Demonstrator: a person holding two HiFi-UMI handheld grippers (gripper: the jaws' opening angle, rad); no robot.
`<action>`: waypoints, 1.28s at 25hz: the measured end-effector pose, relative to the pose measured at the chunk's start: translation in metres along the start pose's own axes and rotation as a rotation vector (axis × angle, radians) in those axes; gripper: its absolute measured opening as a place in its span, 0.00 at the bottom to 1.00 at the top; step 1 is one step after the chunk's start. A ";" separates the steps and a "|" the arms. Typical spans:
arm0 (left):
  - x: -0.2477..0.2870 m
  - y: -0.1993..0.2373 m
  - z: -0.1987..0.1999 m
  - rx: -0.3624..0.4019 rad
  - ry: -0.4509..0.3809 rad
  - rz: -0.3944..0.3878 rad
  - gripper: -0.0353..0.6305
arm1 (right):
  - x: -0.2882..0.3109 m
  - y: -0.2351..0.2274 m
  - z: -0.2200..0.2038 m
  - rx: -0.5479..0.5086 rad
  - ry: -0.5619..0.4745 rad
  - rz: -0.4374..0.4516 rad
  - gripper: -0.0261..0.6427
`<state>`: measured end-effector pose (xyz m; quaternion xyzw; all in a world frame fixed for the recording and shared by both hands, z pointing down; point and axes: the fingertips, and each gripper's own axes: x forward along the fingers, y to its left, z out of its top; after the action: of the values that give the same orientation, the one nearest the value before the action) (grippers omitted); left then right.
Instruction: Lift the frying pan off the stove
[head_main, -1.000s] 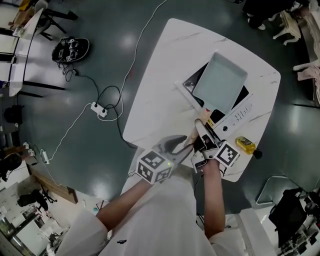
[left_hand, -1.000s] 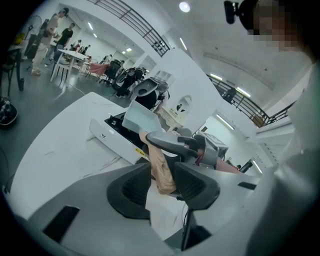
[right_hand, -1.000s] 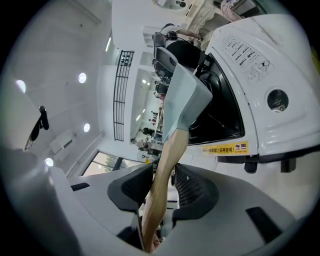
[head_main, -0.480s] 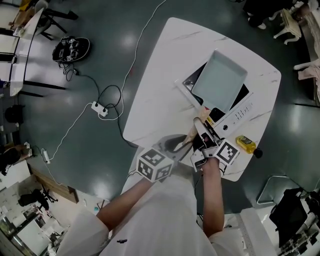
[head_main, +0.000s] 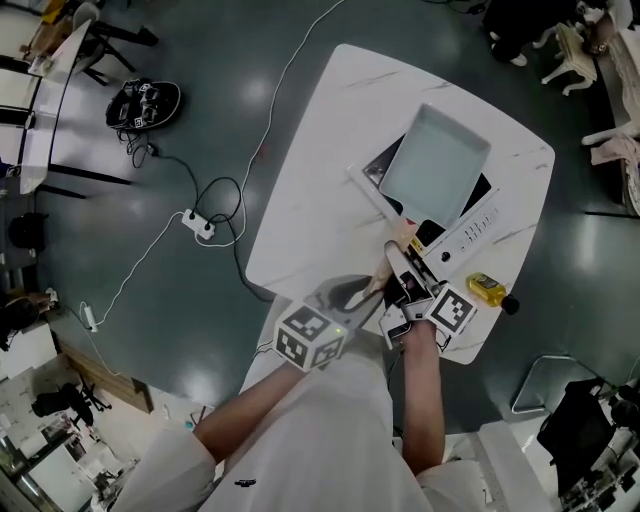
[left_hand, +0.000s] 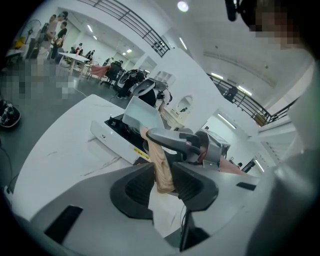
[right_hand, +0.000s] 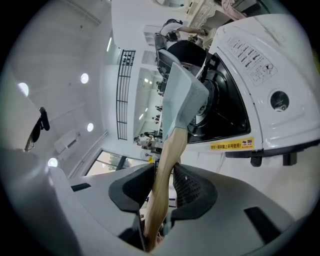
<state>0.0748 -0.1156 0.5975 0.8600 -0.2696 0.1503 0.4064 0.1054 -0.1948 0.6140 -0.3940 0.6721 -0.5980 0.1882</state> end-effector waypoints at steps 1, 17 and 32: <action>-0.002 -0.002 0.001 0.002 -0.004 -0.002 0.22 | -0.001 0.003 0.000 0.001 -0.003 0.001 0.20; -0.055 -0.053 0.017 0.081 -0.041 -0.044 0.22 | -0.037 0.070 -0.013 -0.042 -0.042 0.044 0.21; -0.124 -0.094 0.055 0.151 -0.112 -0.115 0.22 | -0.053 0.157 -0.025 -0.096 -0.100 0.079 0.22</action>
<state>0.0313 -0.0671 0.4461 0.9092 -0.2302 0.0984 0.3328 0.0721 -0.1431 0.4579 -0.4051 0.7049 -0.5366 0.2258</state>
